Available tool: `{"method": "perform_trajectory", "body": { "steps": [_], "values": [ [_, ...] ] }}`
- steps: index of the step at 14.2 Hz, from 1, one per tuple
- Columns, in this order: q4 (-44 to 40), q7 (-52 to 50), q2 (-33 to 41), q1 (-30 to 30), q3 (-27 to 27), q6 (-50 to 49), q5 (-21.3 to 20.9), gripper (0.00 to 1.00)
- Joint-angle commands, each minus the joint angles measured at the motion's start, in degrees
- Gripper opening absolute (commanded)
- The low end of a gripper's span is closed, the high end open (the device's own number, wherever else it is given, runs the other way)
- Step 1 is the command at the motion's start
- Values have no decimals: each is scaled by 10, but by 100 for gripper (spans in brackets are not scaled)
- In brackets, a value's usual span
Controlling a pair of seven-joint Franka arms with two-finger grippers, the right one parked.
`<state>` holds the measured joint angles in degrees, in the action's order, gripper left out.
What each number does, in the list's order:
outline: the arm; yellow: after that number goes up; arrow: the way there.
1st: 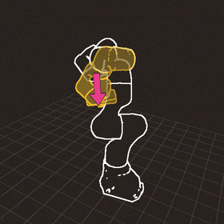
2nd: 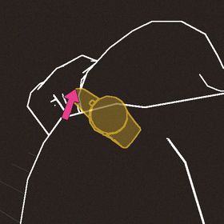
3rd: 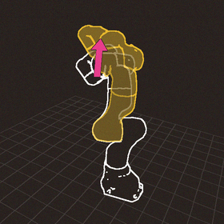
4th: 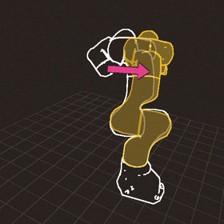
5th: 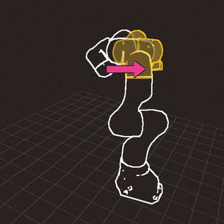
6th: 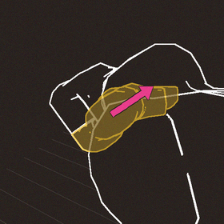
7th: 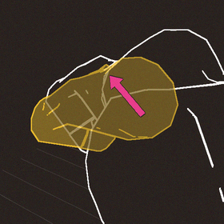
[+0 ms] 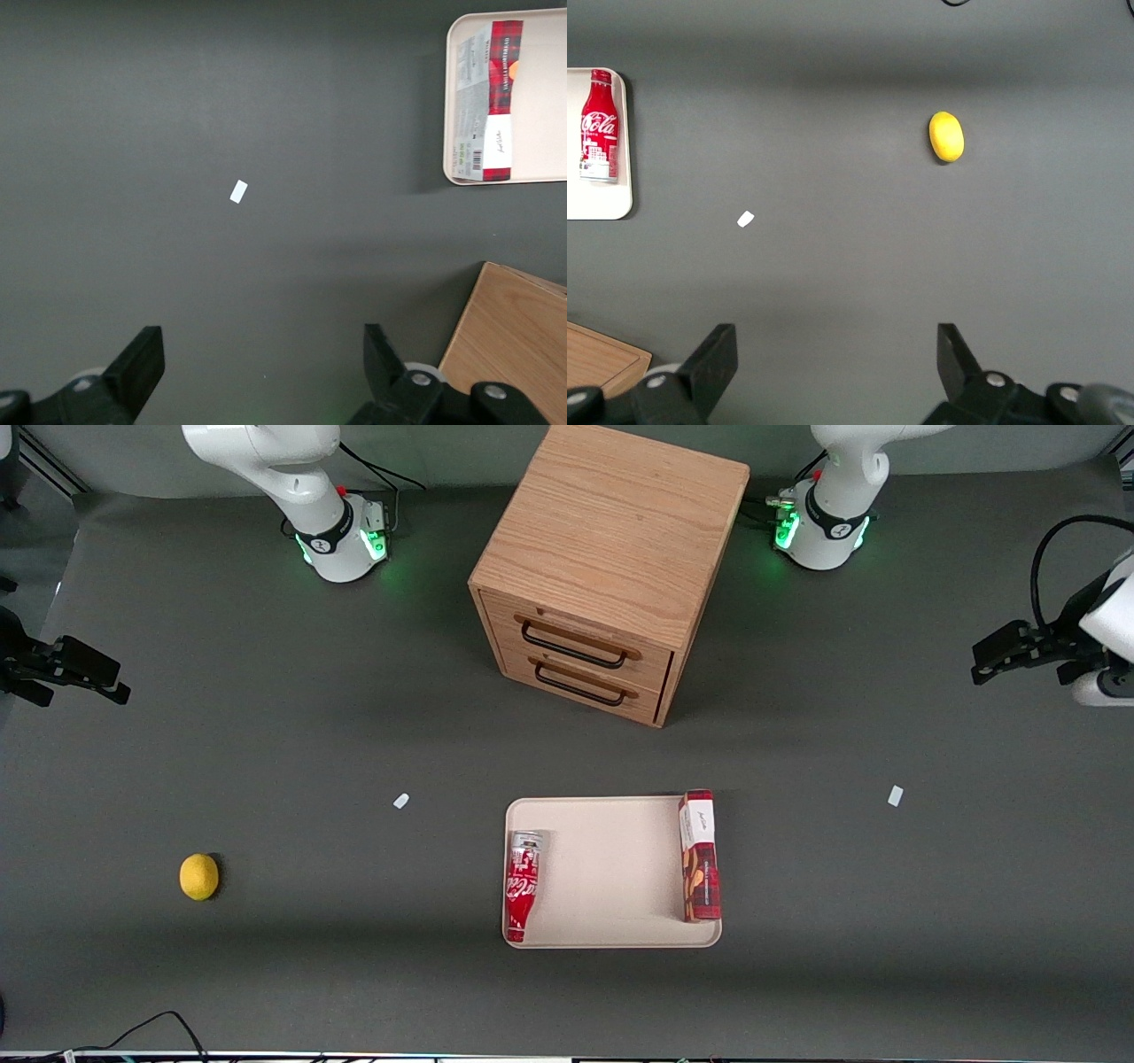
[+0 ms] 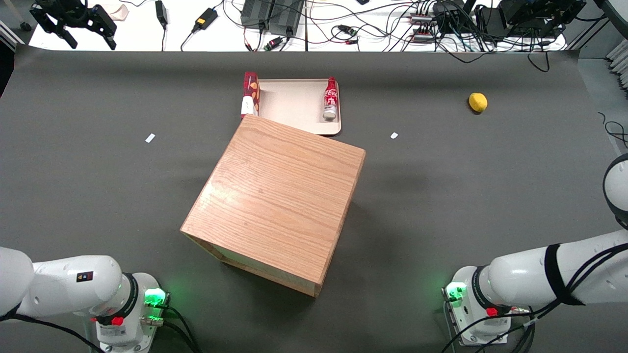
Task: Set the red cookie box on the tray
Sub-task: 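Open the left gripper and raise it away from the tray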
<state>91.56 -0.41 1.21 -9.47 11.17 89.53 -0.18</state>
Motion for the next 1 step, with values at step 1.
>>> {"method": "perform_trajectory", "body": {
  "steps": [1],
  "values": [
    [19, 13, 17, -2, -5, -1, 13, 100]
  ]
}}
